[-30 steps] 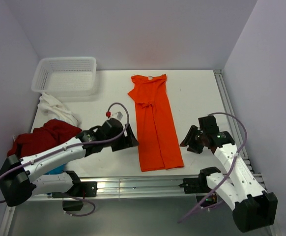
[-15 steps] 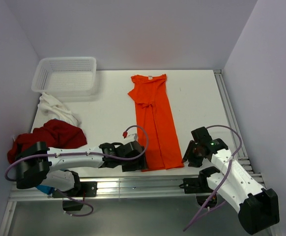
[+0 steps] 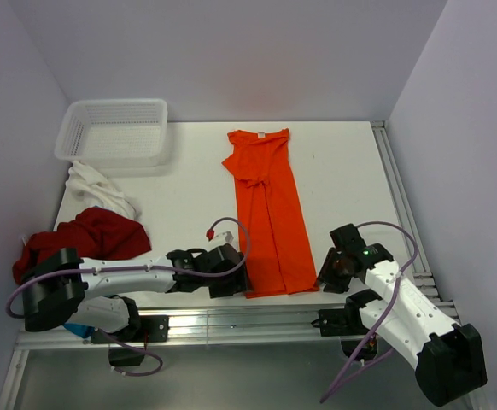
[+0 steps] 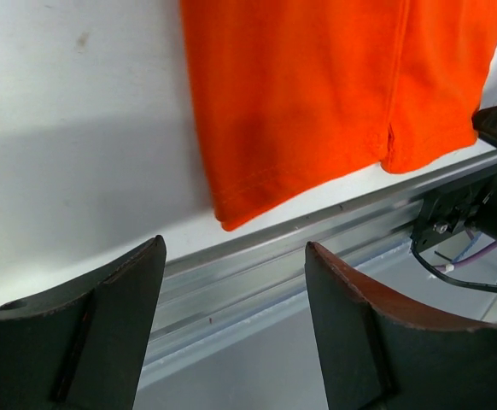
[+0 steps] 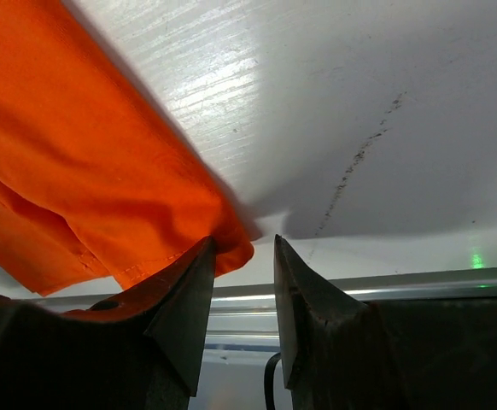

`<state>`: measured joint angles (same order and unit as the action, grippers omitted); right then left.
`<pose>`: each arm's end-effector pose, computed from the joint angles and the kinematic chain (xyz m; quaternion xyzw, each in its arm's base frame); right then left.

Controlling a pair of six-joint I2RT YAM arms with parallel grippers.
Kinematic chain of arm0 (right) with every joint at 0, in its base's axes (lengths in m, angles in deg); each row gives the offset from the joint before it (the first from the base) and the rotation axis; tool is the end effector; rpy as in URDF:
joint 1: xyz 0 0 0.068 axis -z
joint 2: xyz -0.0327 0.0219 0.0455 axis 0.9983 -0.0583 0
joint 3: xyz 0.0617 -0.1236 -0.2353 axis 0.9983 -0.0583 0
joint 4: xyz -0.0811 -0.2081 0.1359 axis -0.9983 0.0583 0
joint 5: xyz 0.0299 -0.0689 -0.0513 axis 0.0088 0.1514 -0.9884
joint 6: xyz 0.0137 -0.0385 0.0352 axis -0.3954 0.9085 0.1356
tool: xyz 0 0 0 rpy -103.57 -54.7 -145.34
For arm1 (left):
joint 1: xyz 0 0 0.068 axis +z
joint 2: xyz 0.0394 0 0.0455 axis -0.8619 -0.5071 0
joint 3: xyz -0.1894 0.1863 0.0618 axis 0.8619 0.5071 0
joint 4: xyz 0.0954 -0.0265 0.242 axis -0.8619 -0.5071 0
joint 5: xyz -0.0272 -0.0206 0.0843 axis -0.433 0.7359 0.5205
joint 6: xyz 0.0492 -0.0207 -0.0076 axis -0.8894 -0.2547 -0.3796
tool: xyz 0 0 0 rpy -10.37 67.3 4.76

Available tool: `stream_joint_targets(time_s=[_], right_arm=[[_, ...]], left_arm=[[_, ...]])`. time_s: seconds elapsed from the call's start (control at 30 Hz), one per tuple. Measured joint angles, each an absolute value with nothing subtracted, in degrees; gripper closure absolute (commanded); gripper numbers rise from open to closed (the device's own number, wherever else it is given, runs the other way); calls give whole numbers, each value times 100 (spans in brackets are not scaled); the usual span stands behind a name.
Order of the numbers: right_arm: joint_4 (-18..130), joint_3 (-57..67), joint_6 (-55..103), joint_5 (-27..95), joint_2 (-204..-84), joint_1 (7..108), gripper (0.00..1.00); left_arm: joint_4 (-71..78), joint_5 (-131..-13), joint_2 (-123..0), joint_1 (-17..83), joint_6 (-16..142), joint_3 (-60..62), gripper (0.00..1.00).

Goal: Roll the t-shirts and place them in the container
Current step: Fold the tshirt

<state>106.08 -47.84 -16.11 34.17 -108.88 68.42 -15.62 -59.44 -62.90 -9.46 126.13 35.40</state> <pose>0.1077 0.0406 0.1570 0.2342 0.9601 0.1294 0.0814 0.0921 -0.2321 0.1746 -0.0581 0.9521 -0.2724 0.1259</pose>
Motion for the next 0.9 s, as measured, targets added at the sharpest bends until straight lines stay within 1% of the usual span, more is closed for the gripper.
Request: stream_joint_targets(time_s=[0.1, 0.23, 0.37, 0.4, 0.43, 0.47, 0.5, 0.6, 0.67, 0.73, 0.8, 0.83, 0.9], right_arm=[[10505, -4832, -1661, 3428, -10919, 6811, 59], [10368, -4909, -1777, 3463, -11068, 6706, 59], [10324, -4909, -1876, 3434, -11081, 6569, 62], [10322, -4909, -1902, 3417, -11081, 6538, 64], [10320, -4909, -1926, 3408, -11081, 6518, 67], [10315, -4911, -1937, 3393, -11083, 6501, 76], [10306, -4911, -1943, 3384, -11081, 6488, 78], [10263, -4922, -2018, 3349, -11103, 6444, 80], [10230, -4919, -2040, 3343, -11149, 6422, 83], [10202, -4919, -2066, 3336, -11166, 6398, 90], [10193, -4917, -2077, 3329, -11166, 6374, 94], [10197, -4911, -2083, 3323, -11166, 6363, 98], [10210, -4895, -2086, 3310, -11168, 6348, 100]], left_arm=[[-1501, -5974, -6180, -850, 12611, 3660, 29], [-1328, -6103, -6154, -703, 12604, 3744, 34], [-1215, -6206, -6185, -588, 12578, 3748, 37], [-1186, -6219, -6193, -574, 12576, 3748, 38], [-1151, -6234, -6206, -572, 12576, 3748, 39], [-1127, -6261, -6220, -572, 12574, 3750, 39], [-1090, -6293, -6233, -570, 12574, 3757, 42], [-1007, -6381, -6316, -563, 12565, 3759, 43], [-1001, -6414, -6381, -563, 12565, 3759, 44], [-1014, -6446, -6440, -559, 12565, 3759, 46], [-1031, -6488, -6486, -557, 12571, 3759, 48], [-1046, -6508, -6495, -553, 12578, 3759, 49], [-1077, -6521, -6495, -553, 12582, 3759, 51]])
